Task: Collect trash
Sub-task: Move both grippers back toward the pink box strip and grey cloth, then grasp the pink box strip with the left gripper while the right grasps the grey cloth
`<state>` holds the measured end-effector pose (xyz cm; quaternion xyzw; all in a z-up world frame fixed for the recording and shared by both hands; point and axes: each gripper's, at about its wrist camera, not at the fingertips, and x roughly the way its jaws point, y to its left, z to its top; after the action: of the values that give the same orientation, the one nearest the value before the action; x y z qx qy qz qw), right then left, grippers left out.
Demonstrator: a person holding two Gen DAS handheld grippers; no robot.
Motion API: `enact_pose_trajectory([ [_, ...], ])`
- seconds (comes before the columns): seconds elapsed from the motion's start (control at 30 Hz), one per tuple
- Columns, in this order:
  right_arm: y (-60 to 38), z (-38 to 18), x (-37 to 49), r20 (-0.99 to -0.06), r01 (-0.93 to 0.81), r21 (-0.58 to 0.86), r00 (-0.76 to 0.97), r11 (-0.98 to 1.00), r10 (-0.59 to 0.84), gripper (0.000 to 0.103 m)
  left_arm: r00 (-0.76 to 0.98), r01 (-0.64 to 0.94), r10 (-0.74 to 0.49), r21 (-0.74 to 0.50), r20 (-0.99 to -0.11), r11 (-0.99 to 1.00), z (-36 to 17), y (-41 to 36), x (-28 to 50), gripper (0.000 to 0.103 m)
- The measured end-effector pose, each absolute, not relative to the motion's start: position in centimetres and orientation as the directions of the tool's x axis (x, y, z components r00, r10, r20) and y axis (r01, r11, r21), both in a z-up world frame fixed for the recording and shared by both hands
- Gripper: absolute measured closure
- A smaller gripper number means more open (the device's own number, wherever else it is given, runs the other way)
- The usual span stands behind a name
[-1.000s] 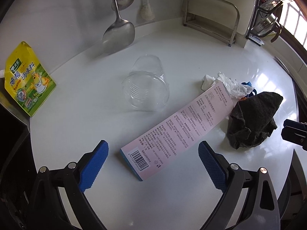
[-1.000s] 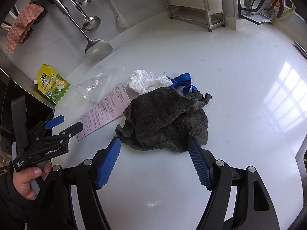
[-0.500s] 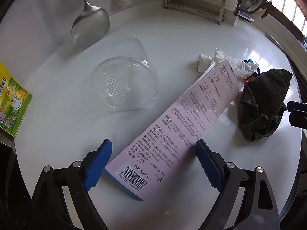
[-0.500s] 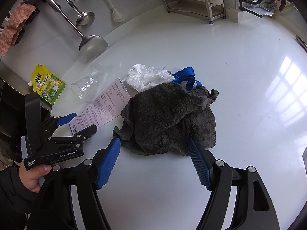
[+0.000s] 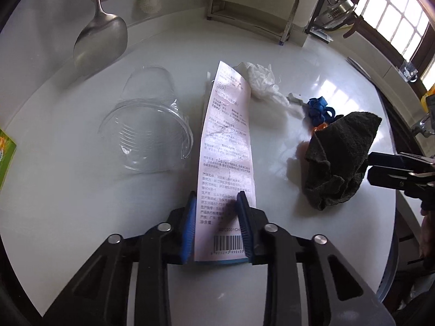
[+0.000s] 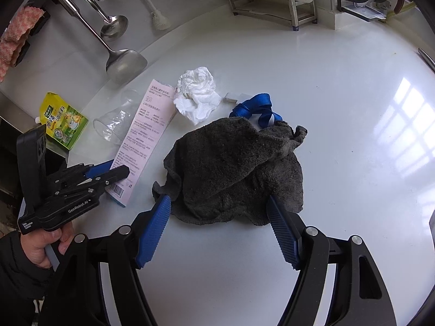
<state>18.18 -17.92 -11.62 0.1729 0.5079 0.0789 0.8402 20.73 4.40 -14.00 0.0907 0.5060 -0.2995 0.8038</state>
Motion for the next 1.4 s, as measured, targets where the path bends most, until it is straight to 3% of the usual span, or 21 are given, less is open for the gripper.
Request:
enact_pose_trajectory([
  [0.33, -17.8, -11.6, 18.2, -0.829, 0.038, 0.364, 0.469, 0.931, 0.305, 0.033, 0.258, 0.618, -0.458, -0.220, -0.851, 0.755, -13.3, 3.6, 19.1, 0.090],
  [0.67, -18.8, -11.3, 18.5, -0.801, 0.049, 0.395, 0.507, 0.917, 0.318, 0.034, 0.398, 0.550, -0.401, -0.136, -0.825, 0.824, -9.7, 4.2, 18.1, 0.093],
  [0.77, -19.3, -12.2, 19.2, -0.788, 0.065, 0.456, 0.493, 0.887, 0.369, 0.047, 0.450, 0.529, -0.363, -0.084, -0.816, 0.845, -8.8, 4.2, 17.3, 0.093],
  [0.97, -19.4, -13.1, 20.2, -0.753, 0.072, 0.539, 0.488, 0.839, 0.442, 0.057, 0.478, 0.498, -0.342, -0.071, -0.809, 0.864, -8.3, 4.4, 16.3, 0.093],
  [1.1, -18.9, -12.5, 20.5, -0.755, 0.042, 0.516, 0.495, 0.856, 0.431, 0.093, 0.492, 0.482, -0.337, -0.072, -0.803, 0.873, -7.9, 4.9, 15.9, 0.093],
  [1.4, -19.4, -9.6, 18.9, -0.736, -0.012, 0.490, 0.530, 0.872, 0.421, 0.096, 0.532, 0.447, -0.334, -0.077, -0.778, 0.891, -6.2, 5.5, 15.9, 0.093],
])
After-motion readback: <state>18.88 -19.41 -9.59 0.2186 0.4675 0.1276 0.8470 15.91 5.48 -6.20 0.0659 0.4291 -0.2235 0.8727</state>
